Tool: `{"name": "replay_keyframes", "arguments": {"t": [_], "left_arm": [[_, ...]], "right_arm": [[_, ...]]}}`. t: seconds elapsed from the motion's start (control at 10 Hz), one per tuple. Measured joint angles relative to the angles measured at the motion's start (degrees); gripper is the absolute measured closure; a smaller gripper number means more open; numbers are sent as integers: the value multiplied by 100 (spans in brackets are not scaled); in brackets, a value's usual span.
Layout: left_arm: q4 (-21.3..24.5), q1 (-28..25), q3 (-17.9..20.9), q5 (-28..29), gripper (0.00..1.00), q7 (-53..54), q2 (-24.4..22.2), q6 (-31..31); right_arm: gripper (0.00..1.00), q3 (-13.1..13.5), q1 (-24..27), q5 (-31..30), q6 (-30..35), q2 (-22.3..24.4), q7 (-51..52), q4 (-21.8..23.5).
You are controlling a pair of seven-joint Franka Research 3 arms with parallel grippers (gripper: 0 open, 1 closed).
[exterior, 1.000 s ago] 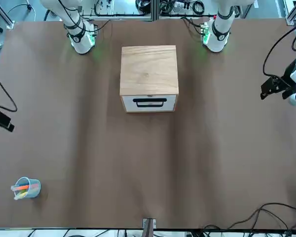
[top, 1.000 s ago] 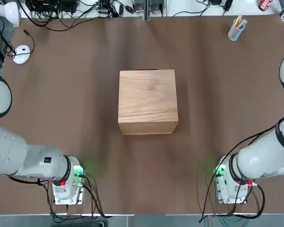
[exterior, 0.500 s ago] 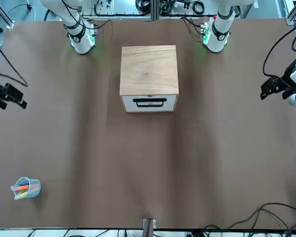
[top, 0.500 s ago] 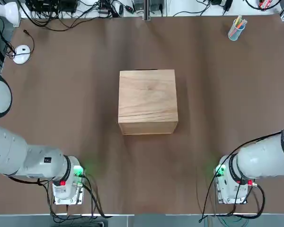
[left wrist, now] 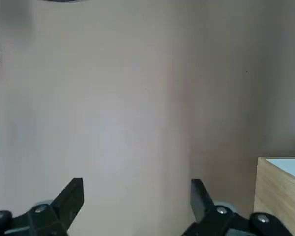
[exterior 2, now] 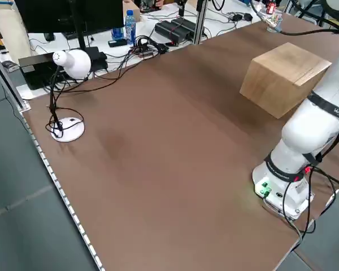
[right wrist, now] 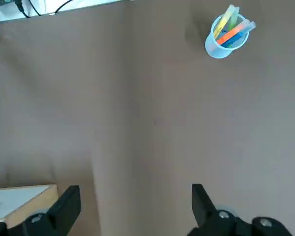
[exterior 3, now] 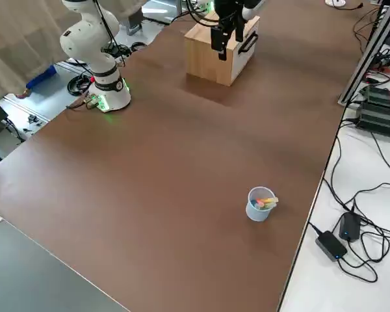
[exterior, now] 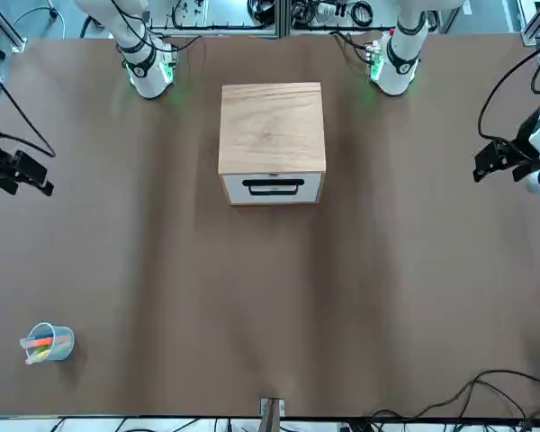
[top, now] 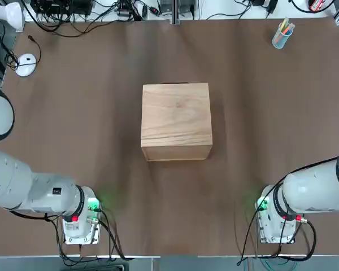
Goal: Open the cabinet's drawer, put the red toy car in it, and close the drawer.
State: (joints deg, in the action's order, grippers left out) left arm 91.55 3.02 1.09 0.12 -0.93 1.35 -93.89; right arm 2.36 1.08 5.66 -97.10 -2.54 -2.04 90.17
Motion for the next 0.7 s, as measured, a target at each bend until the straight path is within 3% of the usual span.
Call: {"name": "replay_keyframes", "arguments": {"t": [0.7], "left_arm": [[0,0,0,-2,3,0,2,0]], "right_arm": [[0,-50,-1,-372,150,40,173,56]]}}
